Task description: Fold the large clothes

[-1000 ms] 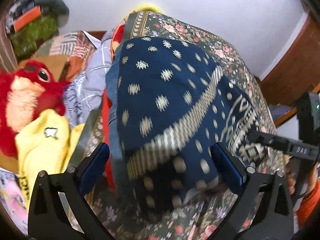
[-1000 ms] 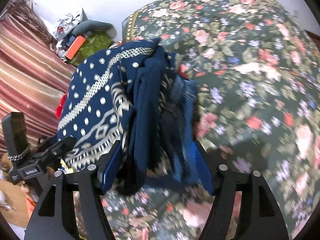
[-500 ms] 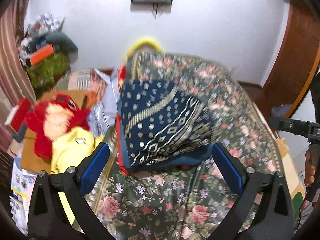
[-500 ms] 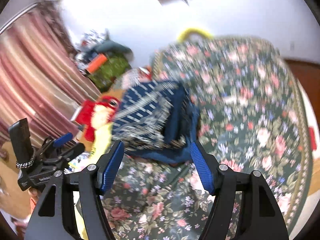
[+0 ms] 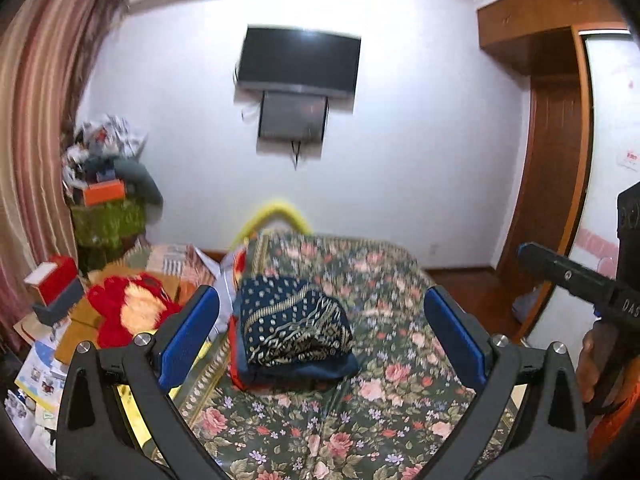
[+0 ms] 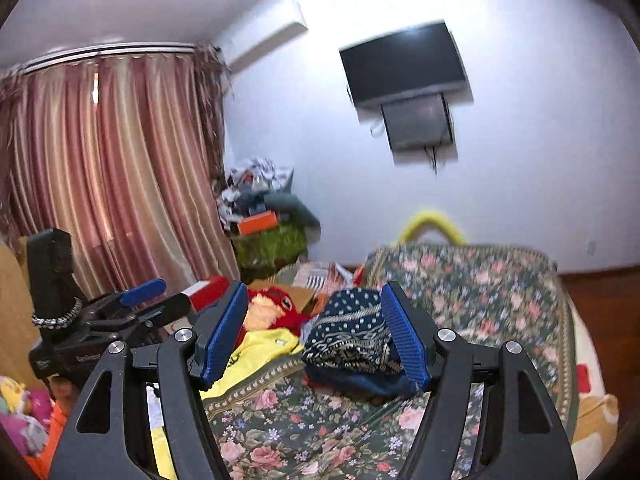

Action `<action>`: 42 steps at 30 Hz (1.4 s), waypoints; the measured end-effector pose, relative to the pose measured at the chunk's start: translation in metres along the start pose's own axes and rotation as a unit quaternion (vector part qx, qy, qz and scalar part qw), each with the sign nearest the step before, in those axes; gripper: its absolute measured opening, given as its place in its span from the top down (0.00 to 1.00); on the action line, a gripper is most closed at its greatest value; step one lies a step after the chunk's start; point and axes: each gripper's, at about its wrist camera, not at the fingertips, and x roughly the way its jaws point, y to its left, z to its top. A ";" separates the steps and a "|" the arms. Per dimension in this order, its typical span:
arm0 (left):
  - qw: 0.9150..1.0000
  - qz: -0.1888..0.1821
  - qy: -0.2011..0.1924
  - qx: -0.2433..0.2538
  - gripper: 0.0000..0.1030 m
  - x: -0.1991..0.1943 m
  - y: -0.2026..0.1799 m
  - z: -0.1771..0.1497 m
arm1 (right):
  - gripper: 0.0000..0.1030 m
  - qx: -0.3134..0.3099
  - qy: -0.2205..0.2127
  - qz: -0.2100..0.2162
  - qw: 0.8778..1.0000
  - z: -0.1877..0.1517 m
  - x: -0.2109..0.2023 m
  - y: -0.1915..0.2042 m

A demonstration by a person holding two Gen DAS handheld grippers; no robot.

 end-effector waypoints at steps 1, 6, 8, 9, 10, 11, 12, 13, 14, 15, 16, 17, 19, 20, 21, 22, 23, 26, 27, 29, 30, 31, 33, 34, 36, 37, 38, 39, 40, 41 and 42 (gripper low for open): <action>1.000 0.005 -0.013 0.003 0.00 -0.011 -0.003 -0.002 | 0.37 -0.003 -0.008 -0.002 1.000 -0.002 -0.006 0.004; 0.998 0.012 -0.062 -0.001 0.00 -0.050 -0.014 -0.015 | 0.36 -0.027 -0.038 -0.023 0.999 -0.014 -0.027 0.023; 0.997 0.020 -0.076 -0.001 0.00 -0.061 -0.017 -0.021 | 0.36 -0.038 -0.048 -0.036 0.997 -0.016 -0.032 0.028; 0.996 0.027 -0.081 -0.001 0.00 -0.064 -0.019 -0.023 | 0.36 -0.041 -0.053 -0.041 0.997 -0.017 -0.035 0.030; 0.996 0.031 -0.083 0.000 0.00 -0.066 -0.021 -0.026 | 0.33 -0.041 -0.055 -0.044 0.997 -0.017 -0.036 0.030; 0.996 0.035 -0.086 0.001 0.00 -0.068 -0.023 -0.029 | 0.27 -0.039 -0.056 -0.047 0.997 -0.019 -0.037 0.030; 0.996 0.036 -0.087 0.003 0.00 -0.070 -0.024 -0.031 | 0.25 -0.035 -0.055 -0.049 0.997 -0.020 -0.038 0.030; 0.996 0.037 -0.087 0.004 0.00 -0.073 -0.025 -0.034 | 0.21 -0.034 -0.054 -0.052 0.997 -0.021 -0.038 0.029; 0.996 0.039 -0.085 0.004 0.00 -0.074 -0.025 -0.036 | 0.19 -0.034 -0.052 -0.056 0.996 -0.021 -0.037 0.029; 0.996 0.043 -0.082 0.003 0.00 -0.074 -0.025 -0.037 | 0.17 -0.036 -0.052 -0.059 0.996 -0.022 -0.038 0.029; 0.996 0.047 -0.080 0.003 0.00 -0.073 -0.025 -0.038 | 0.13 -0.037 -0.051 -0.066 0.996 -0.021 -0.038 0.029; 0.996 0.048 -0.078 0.003 0.00 -0.073 -0.025 -0.040 | 0.05 -0.038 -0.052 -0.069 0.996 -0.022 -0.039 0.029; 0.996 0.047 -0.073 0.000 0.00 -0.073 -0.024 -0.043 | 0.00 -0.034 -0.058 -0.081 0.994 -0.021 -0.039 0.027; 0.996 0.048 -0.071 -0.002 0.00 -0.072 -0.023 -0.044 | 0.00 -0.034 -0.061 -0.081 0.994 -0.023 -0.041 0.028; 0.996 0.049 -0.069 -0.003 0.00 -0.071 -0.022 -0.045 | 0.00 -0.033 -0.062 -0.081 0.994 -0.026 -0.044 0.028; 0.997 0.048 -0.068 -0.004 0.00 -0.072 -0.021 -0.046 | 0.00 -0.033 -0.059 -0.079 0.995 -0.024 -0.043 0.027; 0.997 0.047 -0.067 -0.006 0.00 -0.071 -0.021 -0.046 | 0.00 -0.032 -0.058 -0.078 0.995 -0.025 -0.044 0.027; 0.997 0.044 -0.062 -0.012 0.00 -0.070 -0.019 -0.048 | 0.00 -0.034 -0.055 -0.079 0.995 -0.029 -0.044 0.029; 0.997 0.044 -0.062 -0.012 0.00 -0.070 -0.019 -0.048 | 0.00 -0.036 -0.053 -0.080 0.995 -0.029 -0.044 0.029; 0.997 0.044 -0.061 -0.011 0.00 -0.069 -0.019 -0.048 | 0.00 -0.036 -0.051 -0.080 0.995 -0.029 -0.044 0.030; 0.997 0.044 -0.061 -0.011 0.00 -0.069 -0.020 -0.049 | 0.00 -0.037 -0.050 -0.081 0.995 -0.030 -0.043 0.030; 0.997 0.044 -0.060 -0.010 0.00 -0.069 -0.020 -0.049 | 0.00 -0.037 -0.048 -0.081 0.995 -0.031 -0.042 0.030; 0.997 0.043 -0.059 -0.010 0.00 -0.069 -0.021 -0.049 | 0.00 -0.036 -0.047 -0.082 0.995 -0.031 -0.043 0.030; 0.997 0.041 -0.059 -0.009 0.00 -0.068 -0.021 -0.049 | 0.00 -0.036 -0.046 -0.082 0.995 -0.033 -0.043 0.031; 0.998 0.039 -0.058 -0.009 0.00 -0.068 -0.022 -0.049 | 0.00 -0.036 -0.046 -0.080 0.995 -0.032 -0.045 0.031; 0.998 0.038 -0.057 -0.009 0.00 -0.067 -0.021 -0.049 | 0.00 -0.038 -0.048 -0.080 0.995 -0.031 -0.046 0.032; 0.998 0.037 -0.055 -0.009 0.00 -0.066 -0.021 -0.049 | 0.00 -0.038 -0.049 -0.080 0.995 -0.031 -0.046 0.032; 0.998 0.037 -0.054 -0.009 0.00 -0.066 -0.021 -0.050 | 0.00 -0.040 -0.049 -0.080 0.995 -0.030 -0.047 0.032; 0.998 0.037 -0.053 -0.008 0.00 -0.065 -0.022 -0.049 | 0.00 -0.040 -0.049 -0.081 0.995 -0.031 -0.048 0.032; 0.998 0.037 -0.053 -0.007 0.00 -0.065 -0.022 -0.049 | 0.00 -0.039 -0.049 -0.081 0.995 -0.032 -0.047 0.033; 0.998 0.037 -0.052 -0.007 0.00 -0.064 -0.022 -0.049 | 0.00 -0.038 -0.049 -0.081 0.995 -0.031 -0.048 0.033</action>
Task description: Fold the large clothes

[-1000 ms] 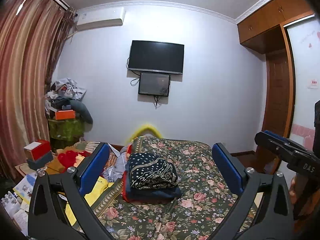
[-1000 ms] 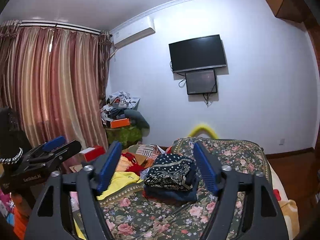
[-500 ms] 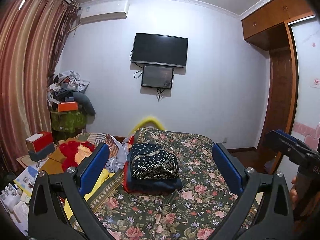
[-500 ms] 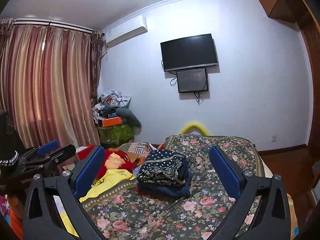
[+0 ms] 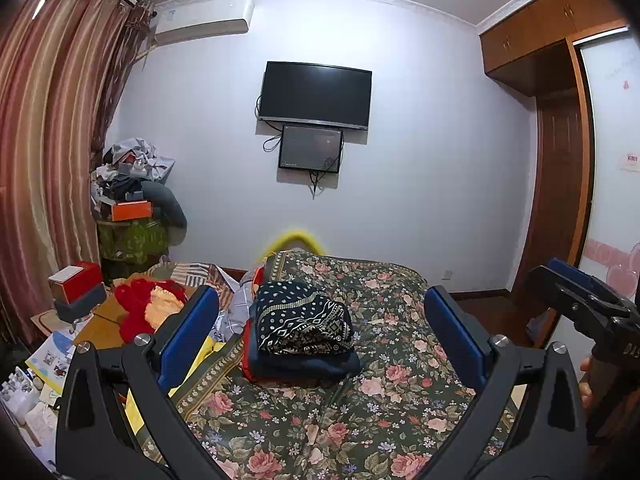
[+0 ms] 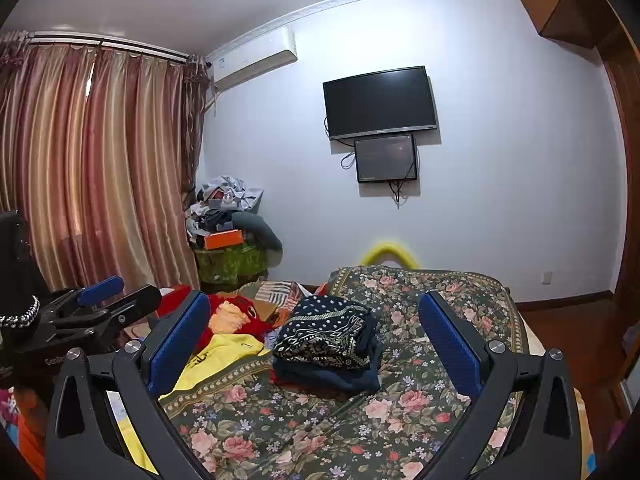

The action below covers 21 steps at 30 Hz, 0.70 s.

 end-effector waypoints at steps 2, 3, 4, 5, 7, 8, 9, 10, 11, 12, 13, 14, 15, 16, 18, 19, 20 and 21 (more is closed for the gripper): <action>1.000 -0.002 0.001 0.000 0.00 0.001 0.000 0.000 | 0.00 0.000 0.001 0.001 1.000 0.001 -0.001 0.000; 1.000 -0.002 0.002 0.001 0.00 0.001 -0.001 0.000 | 0.00 0.000 0.001 0.000 1.000 0.001 -0.001 0.000; 1.000 -0.002 0.002 0.001 0.00 0.002 -0.001 0.000 | 0.00 0.000 0.001 0.000 1.000 0.000 0.000 0.000; 1.000 -0.002 0.001 0.001 0.00 0.002 -0.002 0.000 | 0.00 0.001 0.001 -0.001 1.000 0.000 -0.001 0.001; 1.000 -0.001 0.001 0.003 0.00 0.002 -0.002 0.000 | 0.00 0.002 0.002 -0.001 1.000 0.000 -0.002 0.000; 1.000 -0.001 0.001 0.002 0.00 0.001 -0.003 0.000 | 0.00 0.002 0.002 -0.001 1.000 0.001 -0.003 0.000; 1.000 -0.001 0.001 0.003 0.00 0.001 -0.002 0.000 | 0.00 0.003 0.003 -0.002 1.000 0.001 -0.003 0.000; 1.000 -0.002 0.001 0.003 0.00 0.001 -0.001 0.001 | 0.00 0.003 0.003 -0.002 1.000 0.000 -0.002 0.000; 1.000 -0.002 0.001 0.002 0.00 0.001 -0.001 0.000 | 0.00 0.003 0.004 -0.003 1.000 0.000 -0.002 0.000; 1.000 -0.002 0.001 0.001 0.00 0.001 -0.001 0.000 | 0.00 0.004 0.004 -0.003 1.000 0.001 -0.003 0.000; 1.000 -0.003 0.001 0.001 0.00 0.001 -0.001 0.000 | 0.00 0.005 0.004 -0.003 1.000 0.001 -0.004 0.000; 1.000 -0.004 0.002 0.001 0.00 0.002 -0.001 0.000 | 0.00 0.004 0.004 -0.003 1.000 0.001 -0.004 0.000; 1.000 -0.005 0.002 0.001 0.00 0.003 -0.001 0.001 | 0.00 0.004 0.003 -0.003 1.000 0.001 -0.004 -0.001; 1.000 -0.005 0.003 0.000 0.00 0.003 0.000 0.001 | 0.00 0.004 0.003 -0.004 1.000 0.001 -0.004 -0.001; 1.000 -0.007 0.004 0.000 0.00 0.004 0.001 0.001 | 0.00 0.005 0.004 -0.005 1.000 0.001 -0.003 -0.001; 1.000 -0.007 0.005 0.000 0.00 0.004 0.001 0.001 | 0.00 0.006 0.005 -0.005 1.000 0.001 -0.003 -0.001; 1.000 -0.008 0.005 0.000 0.00 0.005 0.002 0.001 | 0.00 0.007 0.005 -0.004 1.000 0.002 -0.003 -0.002; 1.000 -0.008 0.006 0.000 0.00 0.005 0.002 0.000 | 0.00 0.008 0.006 -0.005 1.000 0.002 -0.003 -0.002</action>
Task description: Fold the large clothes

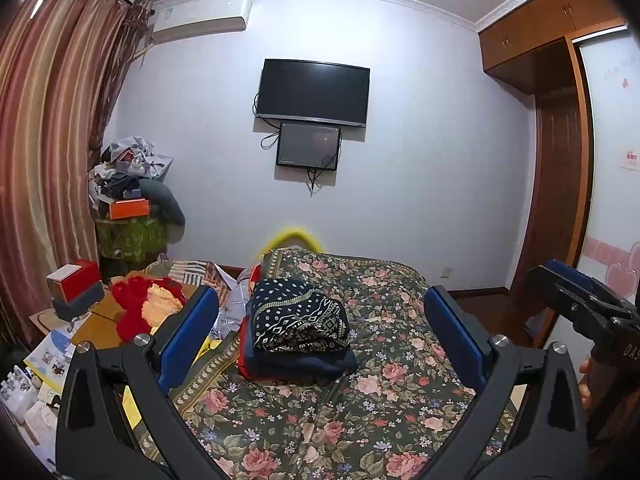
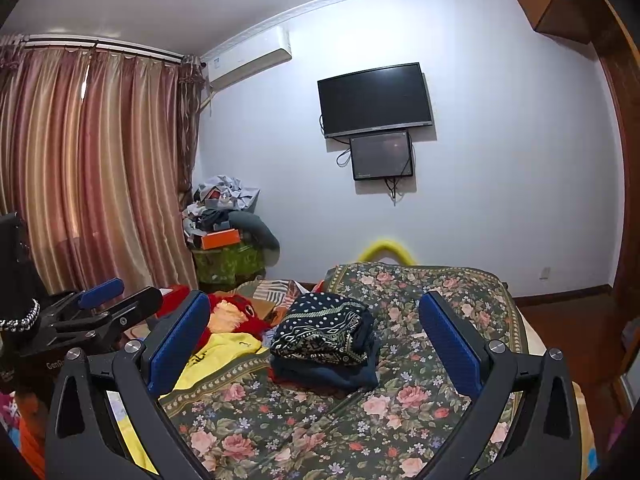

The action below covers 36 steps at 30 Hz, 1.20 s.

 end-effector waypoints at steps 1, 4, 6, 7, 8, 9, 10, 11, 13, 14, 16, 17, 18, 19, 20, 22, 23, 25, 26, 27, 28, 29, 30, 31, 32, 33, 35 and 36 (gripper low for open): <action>1.000 0.000 0.001 0.000 0.00 0.001 0.000 0.000 | 0.00 0.001 0.001 0.000 1.000 0.000 0.001 0.000; 1.000 -0.002 0.005 -0.001 0.00 0.003 0.002 -0.001 | 0.00 0.001 0.003 -0.001 1.000 0.000 0.001 0.001; 1.000 -0.002 0.006 -0.003 0.00 0.004 0.003 -0.001 | 0.00 0.001 0.004 -0.002 1.000 0.000 0.001 0.001; 1.000 -0.002 0.006 -0.005 0.00 0.005 0.003 -0.001 | 0.00 0.002 0.004 -0.002 1.000 0.000 0.001 0.001; 1.000 -0.003 0.007 -0.006 0.00 0.005 0.004 -0.001 | 0.00 0.002 0.004 -0.002 1.000 0.000 0.001 0.001; 1.000 -0.003 0.007 -0.007 0.00 0.006 0.005 -0.001 | 0.00 0.001 0.004 -0.002 1.000 0.000 0.002 0.001; 1.000 -0.003 0.008 -0.008 0.00 0.006 0.005 0.000 | 0.00 0.001 0.004 -0.002 1.000 -0.001 0.002 0.001; 1.000 -0.003 0.008 -0.009 0.00 0.007 0.005 0.000 | 0.00 0.001 0.004 -0.002 1.000 -0.001 0.002 0.001; 1.000 -0.002 0.009 -0.011 0.00 0.007 0.006 -0.001 | 0.00 0.001 0.004 -0.002 1.000 0.000 0.001 0.001; 1.000 -0.002 0.009 -0.011 0.00 0.008 0.006 -0.001 | 0.00 0.001 0.004 -0.002 1.000 -0.001 0.001 0.001; 1.000 -0.004 0.010 -0.013 0.00 0.009 0.007 -0.002 | 0.00 0.001 0.004 -0.004 1.000 -0.001 0.002 0.001; 1.000 -0.005 0.010 -0.013 0.00 0.008 0.007 -0.002 | 0.00 0.002 0.005 -0.004 1.000 -0.001 0.003 0.001; 1.000 -0.005 0.010 -0.013 0.00 0.008 0.007 -0.002 | 0.00 0.003 0.005 -0.005 1.000 -0.001 0.003 0.001; 1.000 -0.006 0.009 -0.012 0.00 0.008 0.007 -0.002 | 0.00 0.004 0.006 -0.005 1.000 0.000 0.004 0.001; 1.000 -0.006 0.009 -0.010 0.00 0.008 0.006 -0.002 | 0.00 0.004 0.005 -0.006 1.000 0.000 0.004 0.000; 1.000 -0.006 0.008 -0.005 0.00 0.008 0.005 -0.003 | 0.00 0.005 0.006 -0.007 1.000 -0.001 0.005 0.001; 1.000 -0.007 0.008 -0.004 0.00 0.008 0.004 -0.003 | 0.00 0.005 0.006 -0.008 1.000 -0.001 0.005 0.001; 1.000 -0.010 0.009 -0.005 0.00 0.009 0.004 -0.003 | 0.00 0.005 0.006 -0.009 1.000 -0.001 0.005 0.000; 1.000 -0.013 0.011 -0.006 0.00 0.009 0.004 -0.004 | 0.00 0.005 0.006 -0.010 1.000 -0.001 0.005 0.000; 1.000 -0.016 0.014 -0.010 0.00 0.010 0.005 -0.004 | 0.00 0.005 0.006 -0.010 1.000 -0.002 0.006 0.000; 1.000 -0.017 0.015 -0.014 0.00 0.010 0.006 -0.004 | 0.00 0.004 0.006 -0.011 1.000 -0.001 0.006 0.000; 1.000 -0.018 0.016 -0.018 0.00 0.011 0.007 -0.004 | 0.00 0.004 0.006 -0.011 1.000 -0.001 0.006 -0.001; 0.999 -0.019 0.017 -0.020 0.00 0.011 0.008 -0.004 | 0.00 0.005 0.006 -0.012 1.000 -0.001 0.006 -0.001; 0.999 -0.022 0.018 -0.024 0.00 0.011 0.009 -0.004 | 0.00 0.005 0.006 -0.013 1.000 -0.002 0.006 -0.001; 0.999 -0.023 0.020 -0.027 0.00 0.012 0.011 -0.004 | 0.00 0.006 0.006 -0.014 1.000 -0.002 0.006 -0.002; 0.999 -0.024 0.021 -0.031 0.00 0.012 0.011 -0.005 | 0.00 0.007 0.007 -0.015 1.000 -0.002 0.006 -0.002; 0.999 -0.029 0.026 -0.037 0.00 0.014 0.012 -0.006 | 0.00 0.008 0.009 -0.015 1.000 -0.002 0.007 -0.003; 0.998 -0.033 0.029 -0.040 0.00 0.015 0.013 -0.007 | 0.00 0.009 0.010 -0.014 1.000 -0.003 0.007 -0.003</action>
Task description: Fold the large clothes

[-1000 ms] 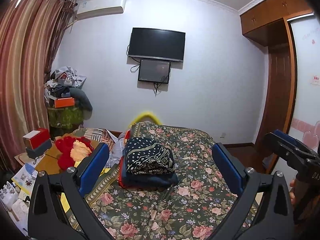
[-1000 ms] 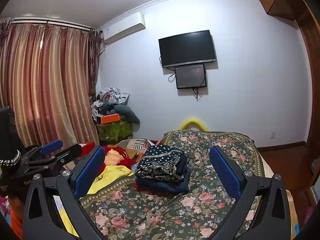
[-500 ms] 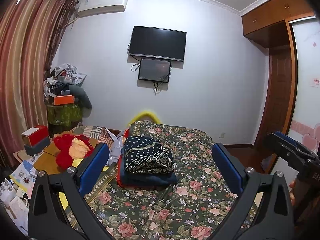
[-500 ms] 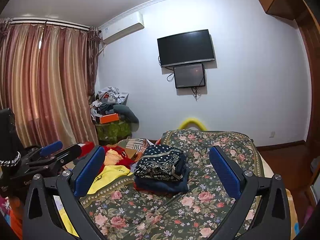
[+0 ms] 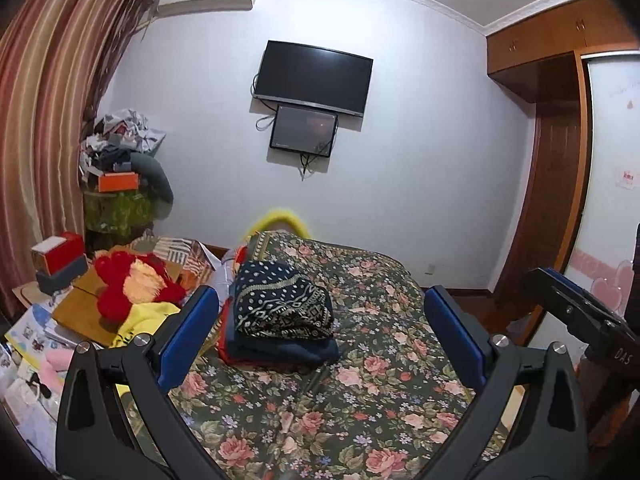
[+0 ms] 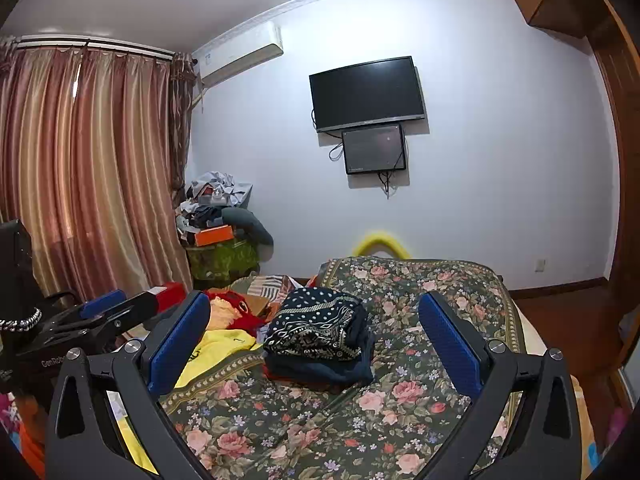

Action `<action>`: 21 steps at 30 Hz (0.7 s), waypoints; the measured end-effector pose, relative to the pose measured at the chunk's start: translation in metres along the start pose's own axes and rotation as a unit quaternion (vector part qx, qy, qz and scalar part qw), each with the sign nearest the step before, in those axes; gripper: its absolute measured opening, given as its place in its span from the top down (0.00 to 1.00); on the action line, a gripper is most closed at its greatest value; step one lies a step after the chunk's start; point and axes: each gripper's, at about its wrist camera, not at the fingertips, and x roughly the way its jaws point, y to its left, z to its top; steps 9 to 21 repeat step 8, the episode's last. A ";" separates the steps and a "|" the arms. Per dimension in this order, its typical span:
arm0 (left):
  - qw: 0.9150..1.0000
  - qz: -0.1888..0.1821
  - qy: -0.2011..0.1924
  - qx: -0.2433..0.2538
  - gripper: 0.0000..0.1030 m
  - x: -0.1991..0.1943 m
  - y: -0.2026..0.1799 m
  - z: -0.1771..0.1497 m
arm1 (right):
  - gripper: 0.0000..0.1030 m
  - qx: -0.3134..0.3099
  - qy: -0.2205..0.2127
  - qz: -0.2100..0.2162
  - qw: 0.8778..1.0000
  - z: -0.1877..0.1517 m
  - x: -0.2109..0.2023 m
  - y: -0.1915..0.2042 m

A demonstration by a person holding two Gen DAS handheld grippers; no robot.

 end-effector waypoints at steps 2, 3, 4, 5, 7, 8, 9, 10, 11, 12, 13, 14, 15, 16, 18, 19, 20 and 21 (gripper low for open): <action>1.000 -0.001 0.003 0.000 0.00 0.001 -0.001 -0.001 | 0.00 0.001 0.001 0.000 1.000 -0.001 0.000 0.000; 1.000 -0.001 0.003 0.003 0.00 0.001 -0.002 -0.002 | 0.00 0.000 0.001 0.000 1.000 -0.001 0.001 0.000; 1.000 0.000 0.003 0.006 0.00 0.002 -0.004 -0.002 | 0.00 0.000 0.001 0.000 1.000 -0.001 0.001 0.000; 1.000 0.001 0.003 0.010 0.00 0.002 -0.005 -0.003 | 0.00 0.000 0.002 0.000 1.000 0.000 0.001 0.000; 1.000 0.004 0.002 0.016 0.00 0.000 -0.008 -0.004 | 0.00 -0.001 0.002 0.000 1.000 0.000 0.001 0.000; 1.000 0.004 0.002 0.018 0.00 0.000 -0.009 -0.004 | 0.00 -0.001 0.002 0.000 1.000 0.000 0.001 0.001; 1.000 0.004 0.002 0.018 0.00 0.000 -0.009 -0.004 | 0.00 -0.001 0.002 0.000 1.000 0.000 0.001 0.001; 1.000 0.004 0.002 0.018 0.00 0.000 -0.009 -0.004 | 0.00 -0.001 0.002 0.000 1.000 0.000 0.001 0.001; 1.000 0.004 0.002 0.018 0.00 0.000 -0.009 -0.004 | 0.00 -0.001 0.002 0.000 1.000 0.000 0.001 0.001; 1.000 0.004 0.002 0.018 0.00 0.000 -0.009 -0.004 | 0.00 -0.001 0.002 0.000 1.000 0.000 0.001 0.001; 1.000 0.004 0.002 0.018 0.00 0.000 -0.009 -0.004 | 0.00 -0.001 0.002 0.000 1.000 0.000 0.001 0.001; 1.000 0.004 0.002 0.018 0.00 0.000 -0.009 -0.004 | 0.00 -0.001 0.002 0.000 1.000 0.000 0.001 0.001; 1.000 0.004 0.002 0.018 0.00 0.000 -0.009 -0.004 | 0.00 -0.001 0.002 0.000 1.000 0.000 0.001 0.001; 1.000 0.004 0.002 0.018 0.00 0.000 -0.009 -0.004 | 0.00 -0.001 0.002 0.000 1.000 0.000 0.001 0.001; 1.000 0.004 0.002 0.018 0.00 0.000 -0.009 -0.004 | 0.00 -0.001 0.002 0.000 1.000 0.000 0.001 0.001; 1.000 0.004 0.002 0.018 0.00 0.000 -0.009 -0.004 | 0.00 -0.001 0.002 0.000 1.000 0.000 0.001 0.001; 1.000 0.004 0.002 0.018 0.00 0.000 -0.009 -0.004 | 0.00 -0.001 0.002 0.000 1.000 0.000 0.001 0.001; 1.000 0.004 0.002 0.018 0.00 0.000 -0.009 -0.004 | 0.00 -0.001 0.002 0.000 1.000 0.000 0.001 0.001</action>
